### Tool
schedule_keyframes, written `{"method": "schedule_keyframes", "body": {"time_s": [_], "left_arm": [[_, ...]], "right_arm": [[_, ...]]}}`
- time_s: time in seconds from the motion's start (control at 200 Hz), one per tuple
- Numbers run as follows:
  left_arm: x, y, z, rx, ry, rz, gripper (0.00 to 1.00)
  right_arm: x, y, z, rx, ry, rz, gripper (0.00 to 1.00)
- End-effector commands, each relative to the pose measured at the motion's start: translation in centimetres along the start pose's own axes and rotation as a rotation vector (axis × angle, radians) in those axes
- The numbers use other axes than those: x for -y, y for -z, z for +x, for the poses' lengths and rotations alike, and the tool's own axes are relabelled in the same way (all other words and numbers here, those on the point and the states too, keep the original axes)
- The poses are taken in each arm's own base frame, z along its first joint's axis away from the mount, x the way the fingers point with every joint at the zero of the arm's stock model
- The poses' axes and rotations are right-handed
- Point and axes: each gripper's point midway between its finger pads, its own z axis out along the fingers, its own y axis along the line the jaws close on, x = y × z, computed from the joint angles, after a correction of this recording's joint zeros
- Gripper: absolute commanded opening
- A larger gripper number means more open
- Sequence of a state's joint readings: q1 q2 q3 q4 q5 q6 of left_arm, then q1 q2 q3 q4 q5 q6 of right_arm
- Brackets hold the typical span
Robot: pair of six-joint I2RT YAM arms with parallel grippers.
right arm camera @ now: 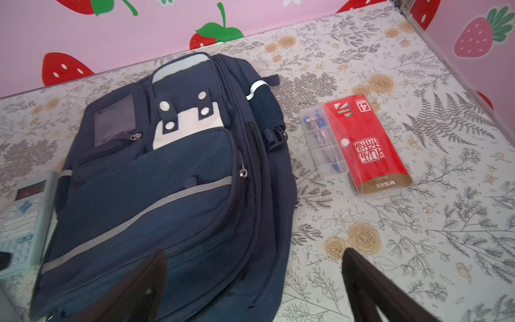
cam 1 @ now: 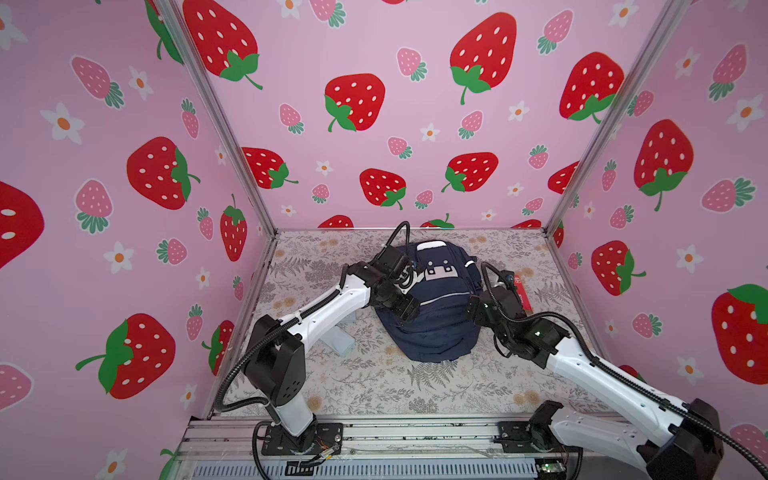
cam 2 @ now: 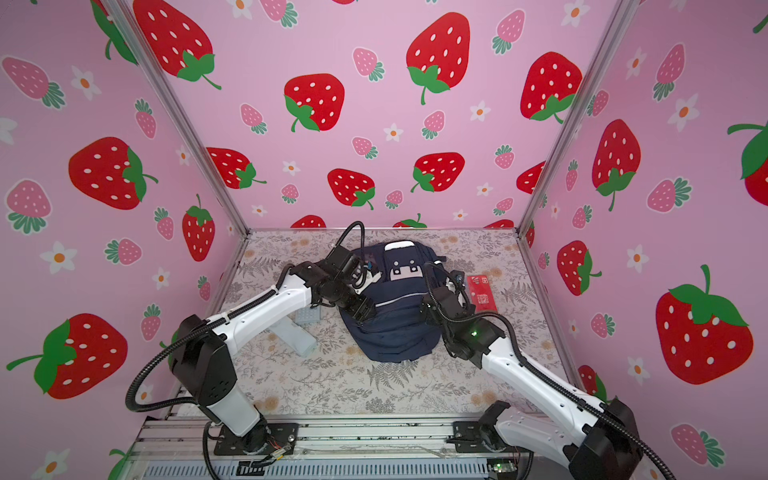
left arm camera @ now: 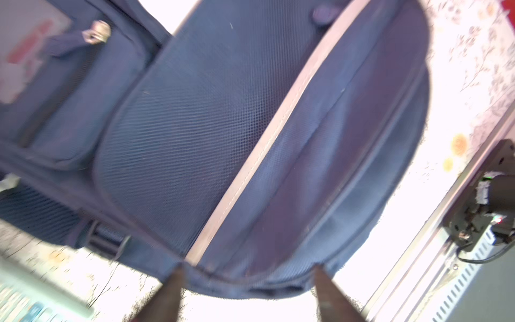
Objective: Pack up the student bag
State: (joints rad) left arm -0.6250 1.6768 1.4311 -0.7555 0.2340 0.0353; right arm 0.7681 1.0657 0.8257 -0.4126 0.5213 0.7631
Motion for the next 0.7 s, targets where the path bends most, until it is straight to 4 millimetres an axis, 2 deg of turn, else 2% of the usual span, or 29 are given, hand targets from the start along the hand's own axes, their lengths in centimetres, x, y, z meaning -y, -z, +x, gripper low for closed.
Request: {"method": "schedule_keyframes", "body": {"time_s": [0.0, 0.09, 0.11, 0.225, 0.315, 0.43, 0.52, 0.695], "left_arm": [[-1.8, 3.2, -0.9, 0.040, 0.064, -0.100, 0.99], [-5.2, 5.2, -1.4, 0.076, 0.154, -0.227, 0.99], [-6.0, 5.5, -1.3, 0.086, 0.178, -0.247, 0.99], [-11.2, 6.3, 0.6, 0.080, 0.343, -0.371, 0.99], [-15.1, 5.1, 3.6, -0.014, 0.463, -0.429, 0.99], [-18.3, 2.1, 6.4, -0.133, 0.583, -0.374, 0.99], [-21.1, 0.7, 7.0, -0.158, 0.631, -0.406, 0.99], [-24.0, -1.3, 6.6, -0.201, 0.679, -0.468, 0.99]], "right_arm": [[0.0, -0.7, -0.7, -0.017, -0.058, -0.044, 1.00], [-0.2, -1.8, -1.1, -0.045, -0.074, -0.082, 1.00], [-0.6, -2.0, -1.8, -0.030, -0.082, -0.099, 1.00], [-1.6, -3.4, -2.4, -0.045, -0.052, -0.109, 1.00], [-2.0, -4.0, -3.0, -0.023, -0.008, -0.109, 1.00], [-2.4, -3.6, -3.7, 0.008, 0.018, -0.140, 1.00], [-3.4, -3.2, -3.8, 0.002, 0.055, -0.210, 1.00], [-4.8, -3.2, -2.8, -0.056, 0.101, -0.285, 1.00]]}}
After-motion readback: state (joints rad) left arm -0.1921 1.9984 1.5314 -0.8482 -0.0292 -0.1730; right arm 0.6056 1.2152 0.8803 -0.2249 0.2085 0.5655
